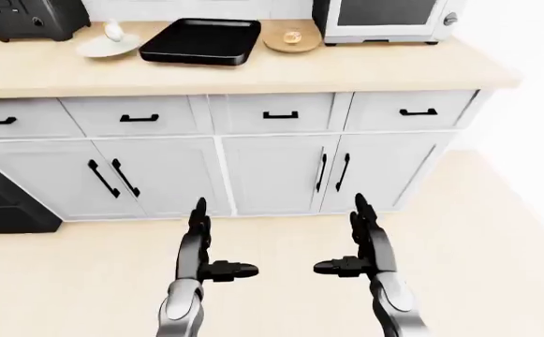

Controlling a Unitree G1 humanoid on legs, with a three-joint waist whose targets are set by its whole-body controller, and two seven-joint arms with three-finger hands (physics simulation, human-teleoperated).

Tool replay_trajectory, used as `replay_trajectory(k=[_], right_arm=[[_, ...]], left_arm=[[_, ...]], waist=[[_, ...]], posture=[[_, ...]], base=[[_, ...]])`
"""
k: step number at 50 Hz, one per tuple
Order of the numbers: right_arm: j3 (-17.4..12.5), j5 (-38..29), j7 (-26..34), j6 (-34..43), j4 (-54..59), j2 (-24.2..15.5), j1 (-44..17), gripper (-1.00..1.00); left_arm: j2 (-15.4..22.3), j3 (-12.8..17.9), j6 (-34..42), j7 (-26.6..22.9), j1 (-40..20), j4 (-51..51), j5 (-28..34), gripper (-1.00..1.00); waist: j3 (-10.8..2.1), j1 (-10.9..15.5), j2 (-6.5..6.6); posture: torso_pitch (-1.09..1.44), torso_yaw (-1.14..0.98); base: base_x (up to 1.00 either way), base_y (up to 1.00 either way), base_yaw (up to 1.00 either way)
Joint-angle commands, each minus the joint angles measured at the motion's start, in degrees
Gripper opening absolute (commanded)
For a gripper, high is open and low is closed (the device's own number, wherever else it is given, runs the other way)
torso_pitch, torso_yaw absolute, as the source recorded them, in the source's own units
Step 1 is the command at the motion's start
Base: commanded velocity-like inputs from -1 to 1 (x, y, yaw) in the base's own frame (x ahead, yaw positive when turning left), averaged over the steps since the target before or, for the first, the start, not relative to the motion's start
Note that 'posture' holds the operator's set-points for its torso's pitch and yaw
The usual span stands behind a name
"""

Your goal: Move the dessert items from the plate to the tray.

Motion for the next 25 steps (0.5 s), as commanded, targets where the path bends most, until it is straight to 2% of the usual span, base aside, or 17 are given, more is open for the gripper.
replay_trajectory(k=[1,3,4,5,7,12,13,18,19,21,25], right_arm=[[-0.4,-0.4,-0.4,-2.6,-4.6,-0.6,-2.6,1.00],[-0.6,-0.2,0.0,-2.0,-5.1,-0.8,-2.8,1.00],[-0.9,-0.2,0.1,-1.2,-6.2,-1.0,-2.9,1.00],[-1.2,-0.2,-0.1,0.1,-8.3,-1.1,-3.1,1.00],[-1.1,-0.2,0.2,4.3,-14.1,-1.4,-3.6,1.00],[-3.8,0.6,-1.1,14.8,-21.7,-2.8,-10.6,1.00],[-4.3,0.9,-1.4,18.0,-23.9,-3.5,-13.0,1.00],[-6.8,4.5,-2.6,25.0,-29.1,-5.8,-20.7,1.00],[-7.4,5.8,-2.8,26.2,-28.6,-6.4,-22.5,1.00],[-7.3,6.7,-3.4,27.9,-29.5,-7.4,-24.3,1.00],[-7.2,7.5,-4.0,30.5,-31.3,-8.6,-26.2,1.00]], left_arm=[[0.8,0.4,-1.7,3.0,-1.2,-5.6,3.4,1.00],[0.7,1.2,-0.2,3.1,-1.6,-6.5,2.5,1.00],[0.7,1.4,1.1,1.0,-1.5,-7.8,0.4,1.00],[0.7,2.6,4.3,0.3,-1.6,-11.7,-2.5,1.00],[1.8,4.3,10.0,0.9,-2.4,-17.9,-3.5,1.00],[4.0,6.9,21.0,0.1,-6.5,-26.1,-4.9,1.00],[4.9,7.6,24.1,1.0,-8.8,-27.8,-4.4,1.00],[7.5,9.9,33.4,1.6,-14.8,-34.0,-4.9,1.00],[8.0,9.7,32.8,1.6,-15.7,-33.3,-4.3,1.00],[8.7,10.1,34.0,1.8,-17.9,-32.3,-4.3,1.00],[10.0,11.1,36.2,2.3,-20.3,-33.2,-5.4,1.00]], waist=[[-0.05,-0.1,-0.45],[-3.55,0.5,-0.06],[-2.96,0.5,-0.02],[-0.99,0.4,-0.31],[-4.13,0.5,-0.32],[-4.48,0.5,-0.04],[-4.57,0.5,0.02],[-5.18,0.5,0.17],[-6.28,0.4,0.47],[-4.96,0.3,0.34],[-4.06,0.1,1.68]], posture=[[0.00,0.00],[0.00,0.00],[0.00,0.00],[0.00,0.00],[0.00,0.00],[0.00,0.00],[0.00,0.00],[0.00,0.00],[0.00,0.00],[0.00,0.00],[0.00,0.00]], base=[[0.00,0.00,0.00],[0.00,0.00,0.00],[0.00,0.00,0.00],[0.00,0.00,0.00],[0.00,0.00,0.00],[0.00,0.00,0.00],[0.00,0.00,0.00],[0.00,0.00,0.00],[0.05,0.09,0.00],[0.09,0.11,0.00],[0.12,0.12,0.00]])
